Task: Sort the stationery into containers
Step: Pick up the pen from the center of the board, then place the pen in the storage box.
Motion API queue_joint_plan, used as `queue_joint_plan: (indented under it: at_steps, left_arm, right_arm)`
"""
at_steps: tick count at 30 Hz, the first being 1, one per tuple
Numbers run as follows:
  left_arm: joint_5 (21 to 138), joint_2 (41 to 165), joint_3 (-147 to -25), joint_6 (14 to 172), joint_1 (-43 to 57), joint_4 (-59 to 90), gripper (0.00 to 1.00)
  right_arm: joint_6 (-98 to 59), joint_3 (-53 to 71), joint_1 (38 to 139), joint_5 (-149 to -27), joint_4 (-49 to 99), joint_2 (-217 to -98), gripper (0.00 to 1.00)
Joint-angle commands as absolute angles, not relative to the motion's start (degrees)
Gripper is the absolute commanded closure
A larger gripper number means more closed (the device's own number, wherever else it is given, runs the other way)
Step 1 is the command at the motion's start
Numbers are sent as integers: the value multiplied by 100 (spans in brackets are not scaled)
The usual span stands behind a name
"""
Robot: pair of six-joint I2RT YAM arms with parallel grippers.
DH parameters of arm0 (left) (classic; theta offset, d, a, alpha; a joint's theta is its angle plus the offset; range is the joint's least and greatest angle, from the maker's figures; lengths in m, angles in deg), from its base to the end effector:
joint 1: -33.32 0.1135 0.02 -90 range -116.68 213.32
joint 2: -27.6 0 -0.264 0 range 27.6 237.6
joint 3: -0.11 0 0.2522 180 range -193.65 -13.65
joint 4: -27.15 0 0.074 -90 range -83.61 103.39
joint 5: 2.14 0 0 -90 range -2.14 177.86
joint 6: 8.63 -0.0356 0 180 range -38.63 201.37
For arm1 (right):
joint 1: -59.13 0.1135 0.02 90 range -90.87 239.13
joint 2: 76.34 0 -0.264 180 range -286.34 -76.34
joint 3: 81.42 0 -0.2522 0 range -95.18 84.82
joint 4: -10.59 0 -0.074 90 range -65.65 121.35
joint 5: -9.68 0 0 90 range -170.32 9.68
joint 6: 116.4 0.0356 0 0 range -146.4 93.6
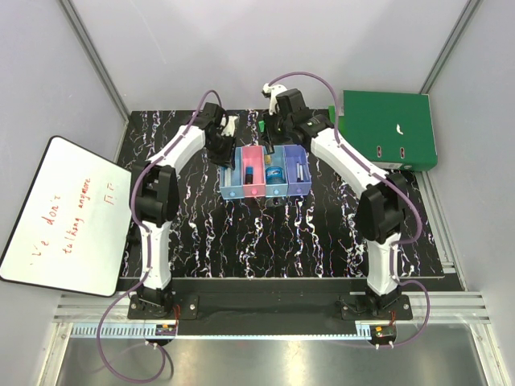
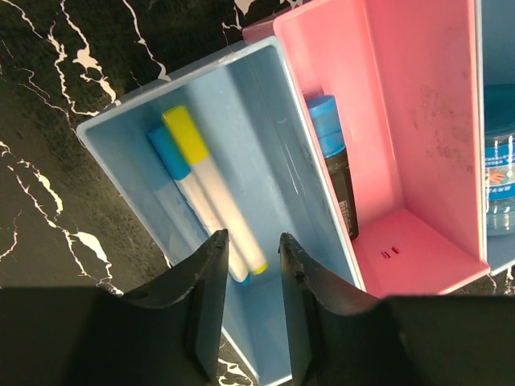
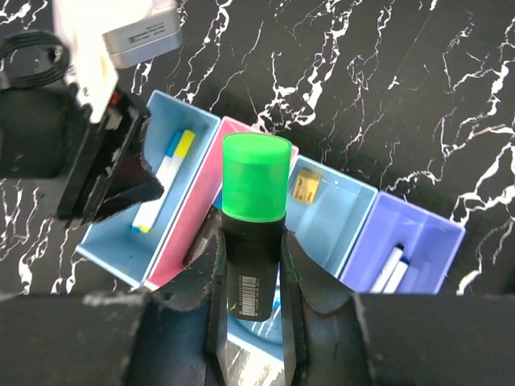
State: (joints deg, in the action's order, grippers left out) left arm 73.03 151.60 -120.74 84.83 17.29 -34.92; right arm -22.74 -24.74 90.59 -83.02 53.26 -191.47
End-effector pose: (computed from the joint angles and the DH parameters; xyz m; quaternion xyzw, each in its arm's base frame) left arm 0.4443 -0.1371 0.2201 0.1336 0.9597 -0.1602 0.1884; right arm 0.4018 0.2478 0.3264 -0.2232 0.8561 0.1604 0.4377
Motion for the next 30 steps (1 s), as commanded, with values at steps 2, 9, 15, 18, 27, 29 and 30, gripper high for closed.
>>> queue_joint_plan:
  at_steps: [2,9,15,18,27,29,30]
  left_arm:
    - [6941,14626,-12053,8497,1917,-3258,67]
    - [6650,13844,-11930,8410,2171,-3064,67]
    - [6597,13536,-11859,8278,2286,-2959,66]
    - [6597,13421,-11816,8242,2321,-2924,66]
    - [6545,13166,-11833,8172,2418,-2844,66]
    - [6553,13105,-11833,8172,2418,-2844,66]
    - [6562,13096,-11833,8172,2427,-2844,66]
  right_arm:
    - [-2315,-2909,9129,-8340,5037,-19525,100]
    - [-2306,-3260,9357,-8384,5028,-20079,100]
    - [-2236,-3138,9534,-8428,5037,-20264,100]
    - [-2218,-2918,9569,-8428,5019,-20246,100]
    - [-2095,-2443,9604,-8463,5019,-20237,100]
    - [-2078,-2355,9595,-8489,5028,-20237,100]
    - [-2069,-2338,9595,-8489,5019,-20255,100]
